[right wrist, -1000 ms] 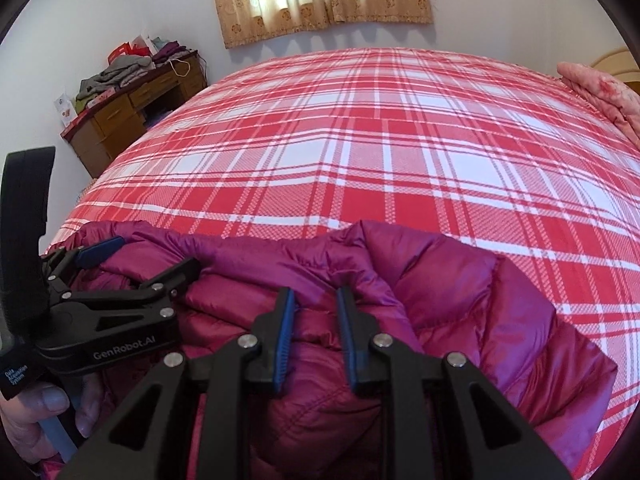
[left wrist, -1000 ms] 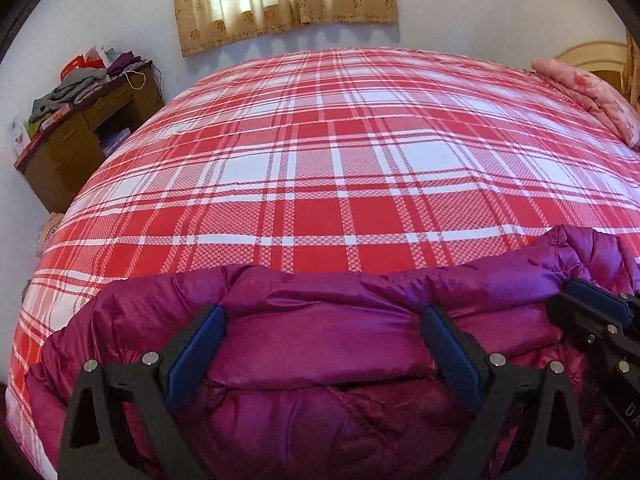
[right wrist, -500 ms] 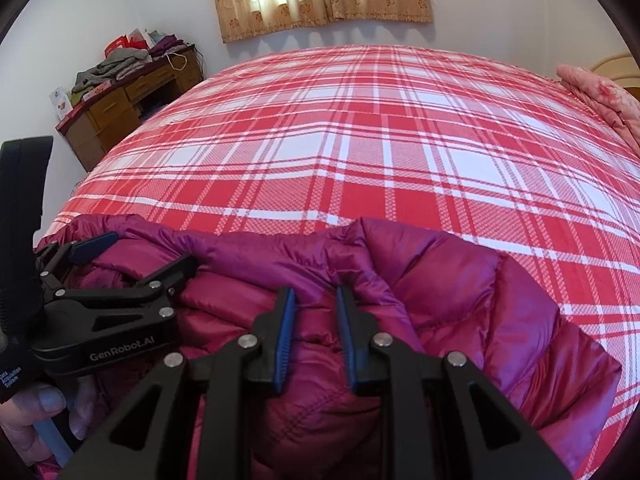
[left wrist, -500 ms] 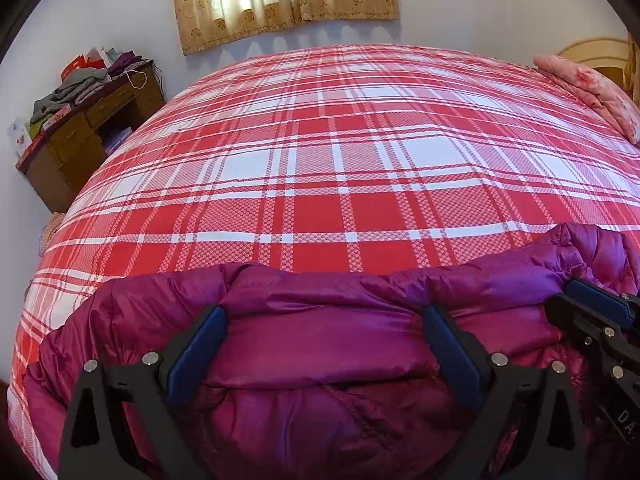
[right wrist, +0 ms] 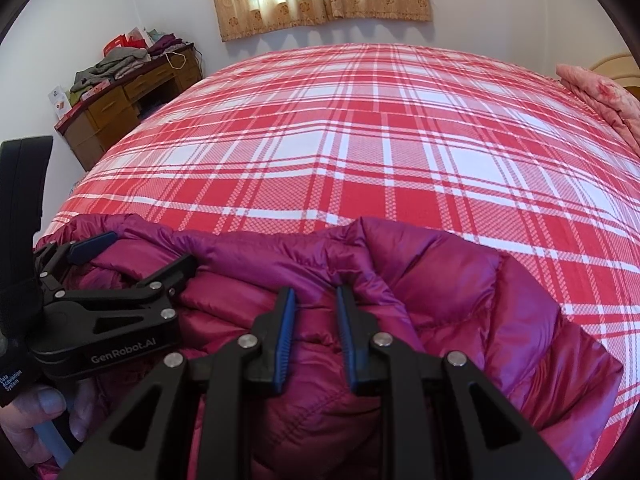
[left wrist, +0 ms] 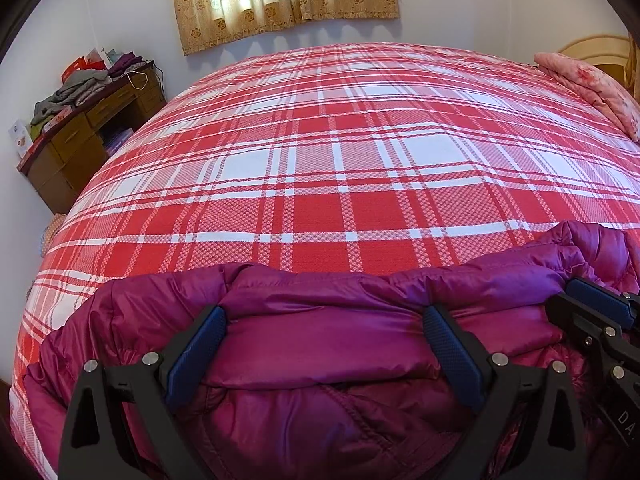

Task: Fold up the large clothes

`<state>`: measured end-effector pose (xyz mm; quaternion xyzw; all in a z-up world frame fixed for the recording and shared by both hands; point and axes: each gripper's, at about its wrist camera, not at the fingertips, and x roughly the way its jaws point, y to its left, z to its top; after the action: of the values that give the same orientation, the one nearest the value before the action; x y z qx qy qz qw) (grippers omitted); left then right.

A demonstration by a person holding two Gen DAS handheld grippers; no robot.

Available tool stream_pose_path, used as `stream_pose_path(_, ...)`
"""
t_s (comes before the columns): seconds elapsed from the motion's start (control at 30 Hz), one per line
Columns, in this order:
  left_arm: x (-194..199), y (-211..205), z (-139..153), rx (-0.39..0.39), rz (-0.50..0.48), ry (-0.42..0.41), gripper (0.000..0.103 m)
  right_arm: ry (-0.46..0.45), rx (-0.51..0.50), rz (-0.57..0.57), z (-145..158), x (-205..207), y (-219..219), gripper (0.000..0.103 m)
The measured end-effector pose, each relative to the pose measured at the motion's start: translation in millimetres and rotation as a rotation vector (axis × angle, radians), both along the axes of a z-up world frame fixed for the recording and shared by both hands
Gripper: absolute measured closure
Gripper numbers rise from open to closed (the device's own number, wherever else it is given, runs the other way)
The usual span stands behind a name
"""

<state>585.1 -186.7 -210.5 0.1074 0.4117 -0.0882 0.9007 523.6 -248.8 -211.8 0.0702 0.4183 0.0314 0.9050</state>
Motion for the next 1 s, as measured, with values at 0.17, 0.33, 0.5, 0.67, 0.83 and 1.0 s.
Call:
stream_pose_path(0.17, 4.7, -5.2, 2.5, 0.026, 0.004, 0.011, 0.001, 0.019, -0.02, 0.01, 1.0, 4.1, 3.0, 0.079)
stream_pose_path(0.33, -20.6, 19.5, 50.3, 0.048, 0.019, -0.059, 0.001, -0.005, -0.049, 0.011, 38.6, -25.6, -11.1, 0.05)
stream_pose_path(0.5, -108.8, 82.5, 102.2, -0.048, 0.022, -0.159, 0.001, -0.022, -0.016, 0.02, 69.9, -111.6, -38.5, 0.04)
stream_pose_path(0.67, -228.2, 129.0, 104.1, 0.03, -0.016, -0.234, 0.001, -0.003, 0.0, 0.025, 68.7, -214.9, -66.9, 0.035)
stream_pose_path(0.83, -305.1, 174.4, 81.0, 0.055, 0.003, -0.191, 0.001, 0.012, 0.05, -0.01, 61.6, -291.4, -82.3, 0.03)
stream_pose_path(1.0, -358.6, 222.9, 60.3, 0.016, 0.067, -0.139, 0.001, 0.023, 0.042, -0.067, 57.8, -358.8, -90.3, 0.027)
